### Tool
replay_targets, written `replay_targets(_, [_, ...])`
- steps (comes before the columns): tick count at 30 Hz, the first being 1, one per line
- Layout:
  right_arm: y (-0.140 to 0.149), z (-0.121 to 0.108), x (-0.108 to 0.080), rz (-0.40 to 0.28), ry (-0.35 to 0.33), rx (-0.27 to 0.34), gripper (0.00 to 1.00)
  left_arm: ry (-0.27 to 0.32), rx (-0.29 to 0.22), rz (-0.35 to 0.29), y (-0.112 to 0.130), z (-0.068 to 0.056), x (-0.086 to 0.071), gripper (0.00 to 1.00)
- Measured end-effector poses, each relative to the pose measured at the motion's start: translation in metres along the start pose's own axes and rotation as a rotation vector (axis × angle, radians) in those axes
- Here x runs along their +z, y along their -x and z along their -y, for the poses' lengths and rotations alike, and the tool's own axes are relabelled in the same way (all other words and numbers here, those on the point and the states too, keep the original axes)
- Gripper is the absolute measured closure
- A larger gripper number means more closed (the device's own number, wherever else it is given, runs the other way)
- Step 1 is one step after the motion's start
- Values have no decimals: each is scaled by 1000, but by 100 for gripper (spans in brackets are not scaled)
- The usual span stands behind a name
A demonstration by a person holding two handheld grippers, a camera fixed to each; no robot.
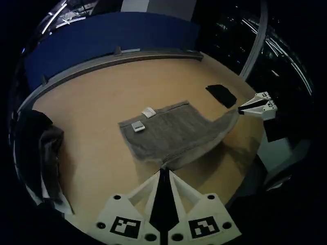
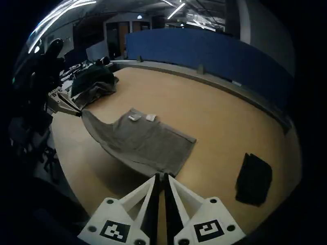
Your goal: Fold towel
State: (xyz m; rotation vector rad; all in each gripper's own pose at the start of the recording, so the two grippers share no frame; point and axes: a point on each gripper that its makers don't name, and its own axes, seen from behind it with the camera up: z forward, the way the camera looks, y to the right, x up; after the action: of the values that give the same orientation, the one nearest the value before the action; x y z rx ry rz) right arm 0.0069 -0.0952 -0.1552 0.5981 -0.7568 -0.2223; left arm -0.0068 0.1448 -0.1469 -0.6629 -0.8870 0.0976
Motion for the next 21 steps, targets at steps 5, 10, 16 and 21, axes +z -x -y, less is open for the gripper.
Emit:
replay_targets(5, [-14, -12, 13, -14, 20, 19, 93, -12, -19, -12, -16, 13, 11, 100])
replay_targets(10, [-25, -26, 30, -19, 38, 35, 93, -22, -70, -12, -27, 24, 25, 100])
replay_targets(16, [-30, -41, 53, -3, 54, 39, 93, -31, -123, -12, -37, 38, 45, 100])
replay_targets(21, [-33, -52, 72, 11, 58, 53, 93, -43, -132, -1, -40, 51, 64, 100])
